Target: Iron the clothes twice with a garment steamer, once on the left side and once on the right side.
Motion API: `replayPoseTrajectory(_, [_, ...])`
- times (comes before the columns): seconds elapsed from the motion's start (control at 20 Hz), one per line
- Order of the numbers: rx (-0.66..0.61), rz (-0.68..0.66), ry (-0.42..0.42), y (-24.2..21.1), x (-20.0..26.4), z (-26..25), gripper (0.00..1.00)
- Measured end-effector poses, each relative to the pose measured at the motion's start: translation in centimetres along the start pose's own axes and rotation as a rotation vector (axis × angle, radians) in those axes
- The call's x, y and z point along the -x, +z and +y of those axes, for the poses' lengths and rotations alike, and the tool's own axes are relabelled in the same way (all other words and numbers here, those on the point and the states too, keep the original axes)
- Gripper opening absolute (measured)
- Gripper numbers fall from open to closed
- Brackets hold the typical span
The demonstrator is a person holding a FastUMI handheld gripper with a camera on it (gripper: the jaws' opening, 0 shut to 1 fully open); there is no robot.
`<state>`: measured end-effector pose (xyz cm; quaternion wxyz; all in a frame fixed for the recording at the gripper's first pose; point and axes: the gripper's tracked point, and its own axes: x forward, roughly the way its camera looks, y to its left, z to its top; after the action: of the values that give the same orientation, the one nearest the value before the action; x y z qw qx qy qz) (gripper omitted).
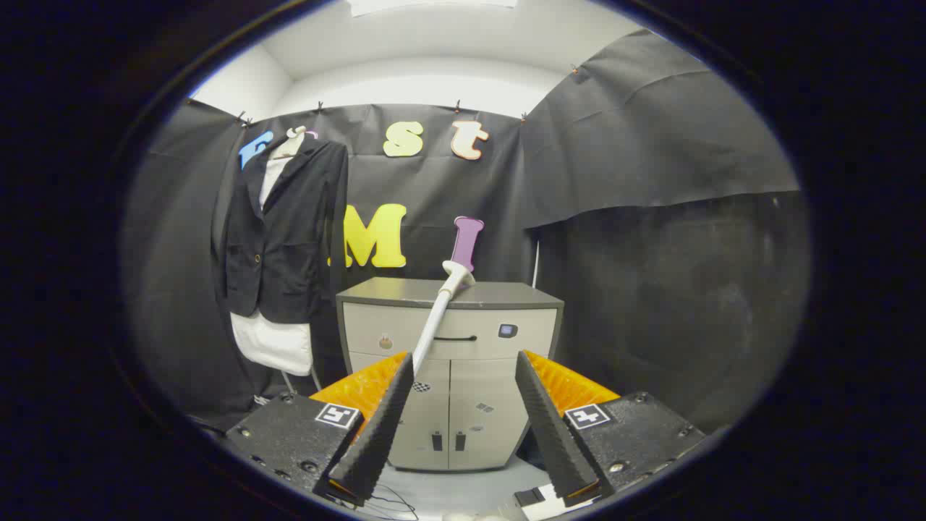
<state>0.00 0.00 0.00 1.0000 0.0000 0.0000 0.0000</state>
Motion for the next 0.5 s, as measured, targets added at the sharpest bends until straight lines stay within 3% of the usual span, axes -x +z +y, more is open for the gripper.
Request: replayPoseTrajectory(0.5, [-0.018, 0.008, -0.027, 0.74, -0.57, 0.88, 0.89])
